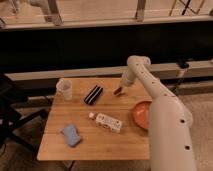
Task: Place the pepper in the ceramic bowl
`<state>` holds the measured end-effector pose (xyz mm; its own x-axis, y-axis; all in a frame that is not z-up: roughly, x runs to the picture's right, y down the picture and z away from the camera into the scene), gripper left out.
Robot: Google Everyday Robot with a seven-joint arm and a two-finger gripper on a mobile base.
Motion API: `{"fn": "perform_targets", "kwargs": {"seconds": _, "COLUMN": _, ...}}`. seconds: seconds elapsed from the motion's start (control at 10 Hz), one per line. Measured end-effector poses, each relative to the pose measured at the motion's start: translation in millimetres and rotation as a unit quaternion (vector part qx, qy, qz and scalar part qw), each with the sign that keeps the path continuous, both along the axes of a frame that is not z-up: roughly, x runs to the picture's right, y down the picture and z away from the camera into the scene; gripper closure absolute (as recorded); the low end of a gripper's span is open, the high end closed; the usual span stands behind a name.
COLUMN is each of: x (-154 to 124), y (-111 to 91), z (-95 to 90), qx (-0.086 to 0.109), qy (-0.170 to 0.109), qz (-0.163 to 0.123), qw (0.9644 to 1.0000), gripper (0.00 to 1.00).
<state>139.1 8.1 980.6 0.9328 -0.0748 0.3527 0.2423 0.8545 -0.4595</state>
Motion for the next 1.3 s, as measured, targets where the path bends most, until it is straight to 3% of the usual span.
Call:
{"fn": "perform_targets", "kwargs": {"seconds": 0.5, "x": -2, "y": 1, "z": -15.0, "qx": 0.016, "qy": -0.025, "qz": -0.025, "qw": 0.9993, "gripper": 1.0}}
{"fn": "perform_targets", "kwargs": {"seconds": 1.3, "x": 0, "y": 6, "z": -39.6, "qx": 0.037, "qy": -0.056, "qz": -0.033, "qw": 0.9972, "gripper": 1.0}}
